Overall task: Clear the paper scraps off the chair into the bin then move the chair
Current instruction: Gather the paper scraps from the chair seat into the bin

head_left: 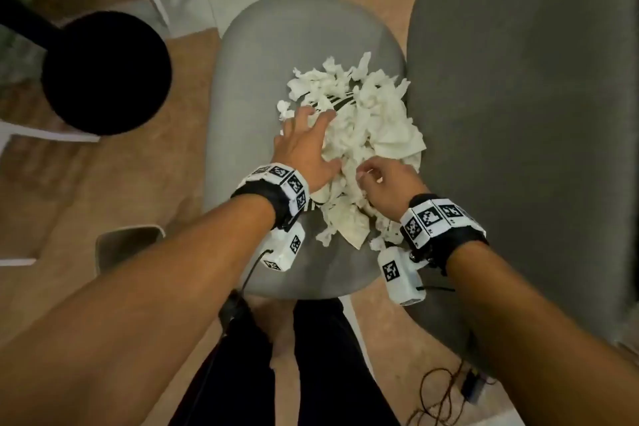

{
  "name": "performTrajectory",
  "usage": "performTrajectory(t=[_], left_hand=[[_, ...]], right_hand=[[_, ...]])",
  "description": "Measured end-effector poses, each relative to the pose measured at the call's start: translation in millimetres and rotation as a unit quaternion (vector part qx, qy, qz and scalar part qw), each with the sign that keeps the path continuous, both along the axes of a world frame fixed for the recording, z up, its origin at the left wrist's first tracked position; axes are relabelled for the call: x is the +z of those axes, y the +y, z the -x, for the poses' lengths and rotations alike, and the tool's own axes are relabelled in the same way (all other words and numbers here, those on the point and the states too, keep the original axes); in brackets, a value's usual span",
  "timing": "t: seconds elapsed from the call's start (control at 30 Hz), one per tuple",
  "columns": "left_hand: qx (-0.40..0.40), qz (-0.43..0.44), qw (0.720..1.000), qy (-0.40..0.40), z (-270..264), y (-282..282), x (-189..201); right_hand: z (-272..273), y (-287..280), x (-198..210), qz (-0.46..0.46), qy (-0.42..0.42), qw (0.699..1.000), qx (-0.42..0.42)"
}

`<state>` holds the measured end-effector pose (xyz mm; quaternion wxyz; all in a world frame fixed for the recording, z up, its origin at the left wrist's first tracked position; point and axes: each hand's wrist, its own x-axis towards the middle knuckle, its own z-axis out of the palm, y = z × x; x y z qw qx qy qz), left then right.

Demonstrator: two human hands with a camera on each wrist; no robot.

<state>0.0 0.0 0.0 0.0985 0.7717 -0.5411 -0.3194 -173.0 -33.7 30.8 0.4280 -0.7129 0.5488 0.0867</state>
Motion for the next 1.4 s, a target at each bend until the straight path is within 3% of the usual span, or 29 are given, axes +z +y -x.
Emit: performTrajectory(t=[0.13, 0.43, 0.57, 0.67, 0.73, 0.9, 1.13, 1.23, 1.4], left_hand=[[-0.036, -0.062, 0.997, -0.037, 3.7, -15.4, -25.5], [0.11, 0.101, 0.987, 0.056, -35.6, -9.4, -25.4], [0.099, 0.073, 0.99, 0.071, -36.6, -3.1, -25.4], [0.083, 0.057, 0.993, 0.055, -36.5, -0.8, -29.7], [0.086, 0.057, 0.993, 0.054, -39.9, -0.6, -30.1], [0.119, 0.094, 0.986, 0.071, -56.6, -4.9, -17.9], [0.175, 0.147, 0.965, 0.127, -63.5, 3.9, -3.9], [0.17, 0.13, 0.967, 0.139, -61.3, 5.3, -5.1], [0.158, 0.086, 0.972, 0.148, -58.1, 9.7, -9.0]], right_hand=[[7.5, -23.6, -13.6, 0.018, -0.005, 0.999, -0.032], [-5.0, -63.3, -42.5, 0.205, 0.023, 0.978, -0.036], [-24.5, -72.3, -52.9, 0.197, 0.089, 0.975, 0.051], [-45.8, -71.8, -61.7, 0.225, 0.174, 0.941, 0.186], [-55.1, -70.0, -64.1, 0.256, 0.183, 0.921, 0.23], [-48.9, -66.9, -54.9, 0.22, 0.068, 0.968, 0.105], [-47.4, -63.5, -32.5, 0.277, 0.021, 0.959, 0.057], [-50.5, -62.7, -25.1, 0.232, -0.028, 0.972, -0.014], [-58.7, -56.5, -24.0, 0.222, -0.04, 0.974, 0.007]])
